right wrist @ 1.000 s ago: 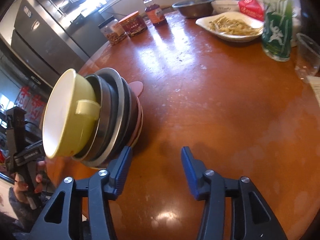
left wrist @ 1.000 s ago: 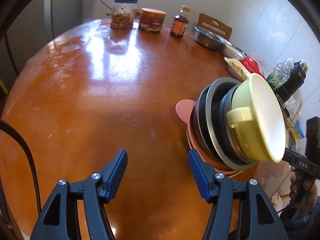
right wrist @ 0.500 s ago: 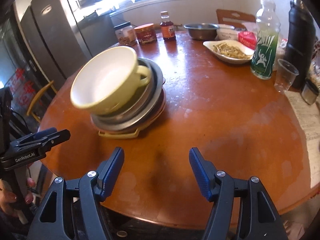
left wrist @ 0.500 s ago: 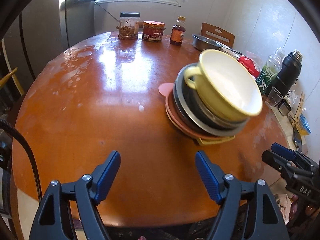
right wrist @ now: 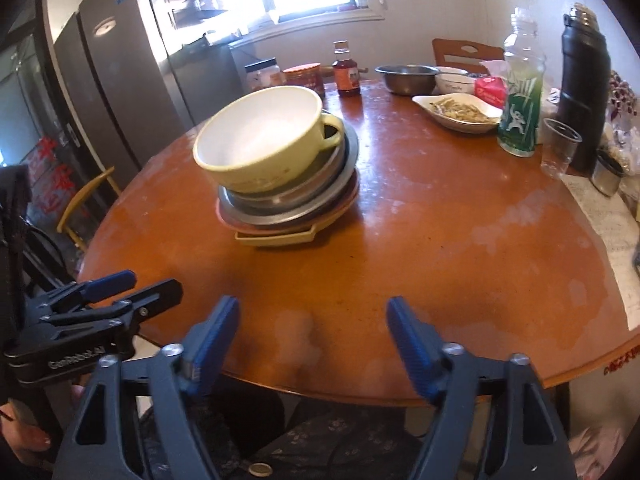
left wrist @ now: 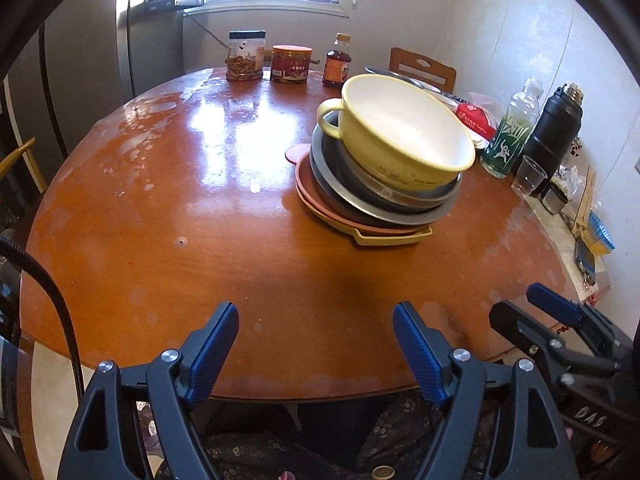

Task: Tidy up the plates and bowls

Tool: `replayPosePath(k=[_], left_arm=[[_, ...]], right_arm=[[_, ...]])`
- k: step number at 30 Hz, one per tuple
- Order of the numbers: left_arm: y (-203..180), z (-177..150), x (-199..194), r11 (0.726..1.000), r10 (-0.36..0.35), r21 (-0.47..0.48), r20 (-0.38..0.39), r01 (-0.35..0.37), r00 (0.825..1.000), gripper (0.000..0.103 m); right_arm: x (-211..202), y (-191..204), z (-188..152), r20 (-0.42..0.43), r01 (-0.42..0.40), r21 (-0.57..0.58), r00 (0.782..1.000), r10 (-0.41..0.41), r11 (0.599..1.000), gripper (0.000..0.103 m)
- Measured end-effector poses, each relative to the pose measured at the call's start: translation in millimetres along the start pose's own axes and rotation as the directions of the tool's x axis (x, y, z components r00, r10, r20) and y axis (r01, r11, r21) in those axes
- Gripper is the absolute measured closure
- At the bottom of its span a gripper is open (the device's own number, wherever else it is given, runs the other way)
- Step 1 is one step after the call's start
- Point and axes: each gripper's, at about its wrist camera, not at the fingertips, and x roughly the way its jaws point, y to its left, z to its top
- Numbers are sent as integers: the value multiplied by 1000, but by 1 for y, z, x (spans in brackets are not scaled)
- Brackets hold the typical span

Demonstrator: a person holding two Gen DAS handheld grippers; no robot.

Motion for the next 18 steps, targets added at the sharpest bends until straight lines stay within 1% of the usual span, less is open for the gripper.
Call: replayPosePath(k=[1,3,13,18], left_arm=[[0,-1,0,1000,6,2,1,-6,1000,24],[-3,-2,-1,1000,10,7,2,-10,1000,24],[-9,-2,3,999,19,28,-9,-19,1000,24],[-11,-2,6,999,23,32,-18,-23,1000,24]], right_arm=[[-1,1,-2,15,27,-9,1000,-27,1000,24],[-4,3,-6,38,44,-15,998,-44,999,24],[-4,4,-8,53,51,-24,997,-50,998,24],[-1,3,-8,45,64,-31,997,-62,997,23]])
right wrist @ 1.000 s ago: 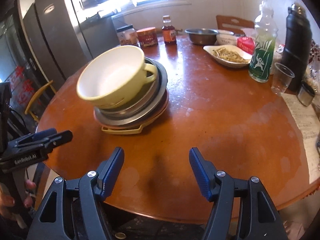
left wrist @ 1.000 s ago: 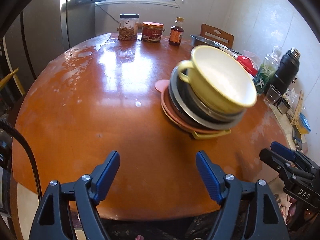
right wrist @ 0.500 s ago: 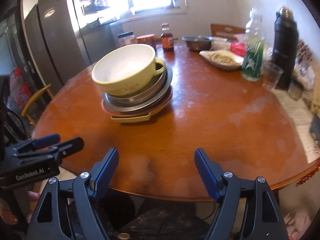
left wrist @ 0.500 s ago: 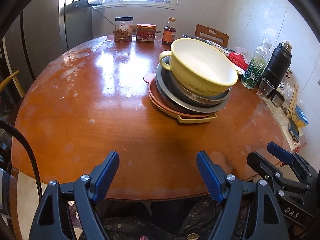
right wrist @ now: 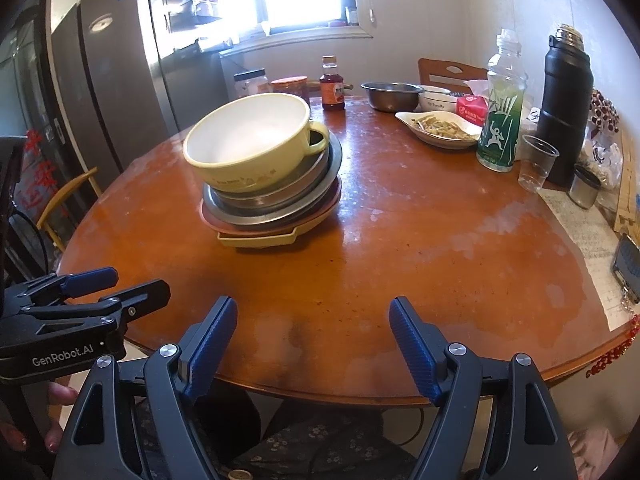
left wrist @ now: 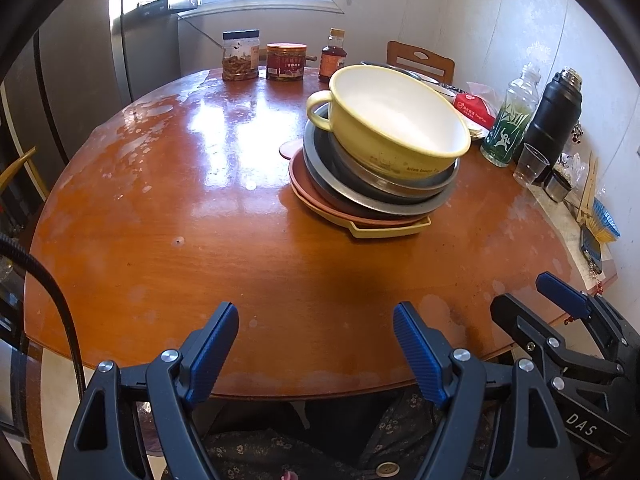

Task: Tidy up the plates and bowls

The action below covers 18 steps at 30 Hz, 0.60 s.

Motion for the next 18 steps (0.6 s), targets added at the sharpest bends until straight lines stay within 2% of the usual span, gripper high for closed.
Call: replayPosePath(k=[18], left_arm=[[0,-1,5,1000,18,3,-20,-18,1000,24]], right_arm=[[3,-4,0,-7,3,17,1000,-3,1000,23]])
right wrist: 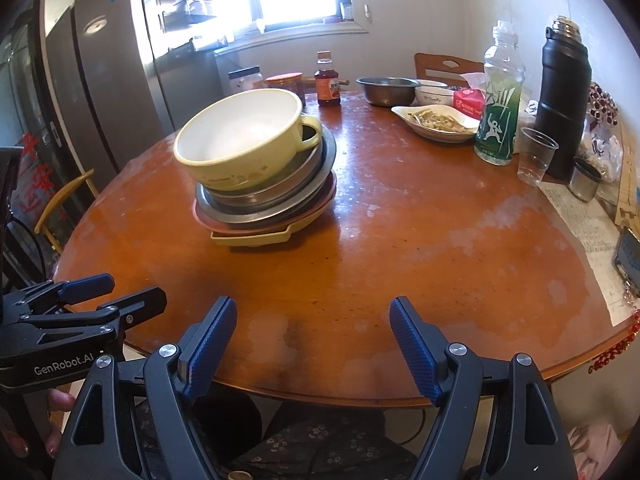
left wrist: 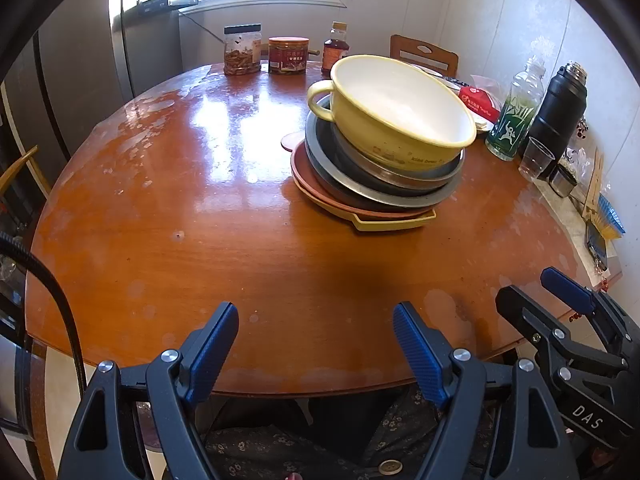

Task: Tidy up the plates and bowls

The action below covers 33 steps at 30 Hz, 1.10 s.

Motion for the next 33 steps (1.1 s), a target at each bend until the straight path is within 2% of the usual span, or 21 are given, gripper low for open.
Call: replayPosePath(k=[33], left_arm=[[-3,0,4,1000,7,8,-20,-7,1000,24]], right_arm=[[6,0,-1,-15,8,2,1000,-8,1000,23]])
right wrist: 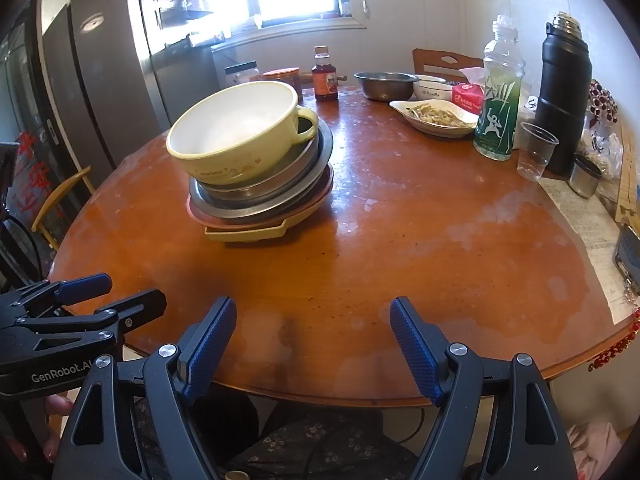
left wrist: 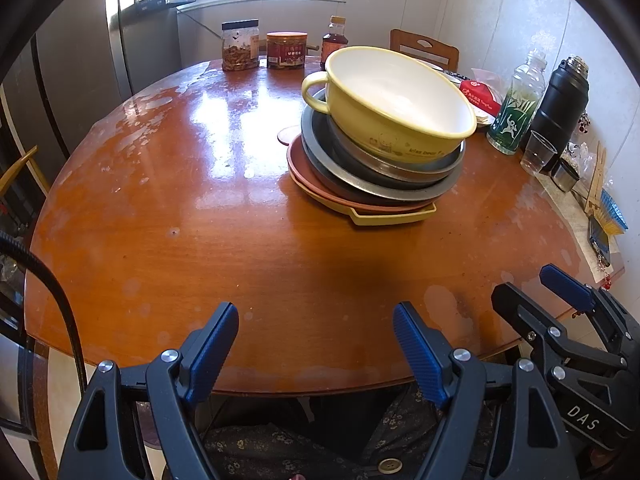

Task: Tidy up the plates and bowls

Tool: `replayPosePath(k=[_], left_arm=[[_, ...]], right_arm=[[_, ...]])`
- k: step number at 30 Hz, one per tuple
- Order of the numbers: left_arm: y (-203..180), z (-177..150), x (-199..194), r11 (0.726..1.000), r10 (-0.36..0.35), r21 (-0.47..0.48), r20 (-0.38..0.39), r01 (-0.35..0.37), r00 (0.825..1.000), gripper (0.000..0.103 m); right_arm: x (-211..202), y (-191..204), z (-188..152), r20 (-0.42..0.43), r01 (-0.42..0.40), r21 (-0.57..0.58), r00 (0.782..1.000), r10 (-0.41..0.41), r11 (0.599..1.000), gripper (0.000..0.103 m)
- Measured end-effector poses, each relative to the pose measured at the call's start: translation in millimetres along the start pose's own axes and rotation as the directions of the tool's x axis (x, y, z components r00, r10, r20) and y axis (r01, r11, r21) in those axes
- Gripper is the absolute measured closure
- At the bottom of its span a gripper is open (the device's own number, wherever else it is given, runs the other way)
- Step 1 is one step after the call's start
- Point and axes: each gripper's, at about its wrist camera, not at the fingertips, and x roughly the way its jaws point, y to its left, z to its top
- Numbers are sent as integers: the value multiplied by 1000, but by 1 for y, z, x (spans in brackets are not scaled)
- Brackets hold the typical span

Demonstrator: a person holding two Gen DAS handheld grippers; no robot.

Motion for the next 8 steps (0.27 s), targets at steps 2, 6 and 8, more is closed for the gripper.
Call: replayPosePath(k=[2,6,8], left_arm=[[1,1,1,1000,1,-1,-2,-1,1000,24],[2,1,3,1000,3,-5,-5,-3,1000,24],[3,1,4,1000,4,-9,-7,-4,1000,24]], right_arm=[[0,0,0,0,2,2,1000,-2,1000,23],[1,-2,1,2,9,1,1000,-9,1000,23],[1,-2,2,4,16,-2,1000,-16,1000,23]])
